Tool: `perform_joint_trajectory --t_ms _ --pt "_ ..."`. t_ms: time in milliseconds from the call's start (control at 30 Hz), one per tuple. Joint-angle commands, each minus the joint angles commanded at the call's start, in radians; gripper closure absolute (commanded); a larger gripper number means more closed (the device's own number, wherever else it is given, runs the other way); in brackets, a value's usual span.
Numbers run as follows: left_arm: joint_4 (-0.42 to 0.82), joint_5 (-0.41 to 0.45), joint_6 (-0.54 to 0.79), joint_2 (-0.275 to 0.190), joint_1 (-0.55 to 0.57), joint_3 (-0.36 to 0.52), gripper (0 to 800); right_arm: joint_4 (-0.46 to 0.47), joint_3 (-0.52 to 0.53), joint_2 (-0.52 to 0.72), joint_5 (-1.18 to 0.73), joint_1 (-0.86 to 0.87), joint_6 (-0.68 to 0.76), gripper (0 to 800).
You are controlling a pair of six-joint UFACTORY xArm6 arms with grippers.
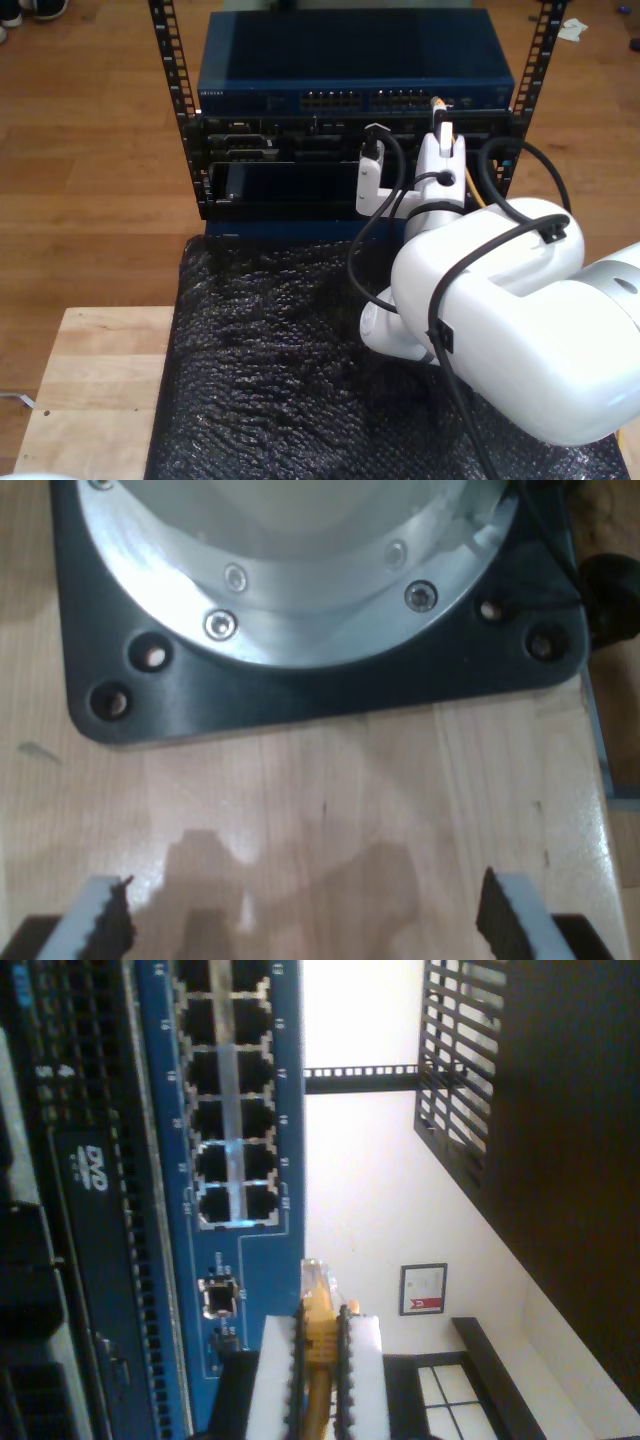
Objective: Grab the cable and plug it in
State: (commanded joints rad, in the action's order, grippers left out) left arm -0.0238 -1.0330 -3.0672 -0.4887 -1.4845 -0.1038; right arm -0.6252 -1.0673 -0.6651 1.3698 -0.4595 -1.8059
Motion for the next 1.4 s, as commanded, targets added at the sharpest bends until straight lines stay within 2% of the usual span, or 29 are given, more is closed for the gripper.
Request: perform_joint_trajectory --t_ms 667,1400 --pt "0.000 0.000 0.000 0.000 0.000 0.000 0 -0.003 -0.078 -0.048 -0.034 0.000 0.002 800" --pt "0.000 0.000 0.000 0.000 0.000 0.000 0 -0.003 -0.107 -0.072 -0.034 0.000 0.003 800"
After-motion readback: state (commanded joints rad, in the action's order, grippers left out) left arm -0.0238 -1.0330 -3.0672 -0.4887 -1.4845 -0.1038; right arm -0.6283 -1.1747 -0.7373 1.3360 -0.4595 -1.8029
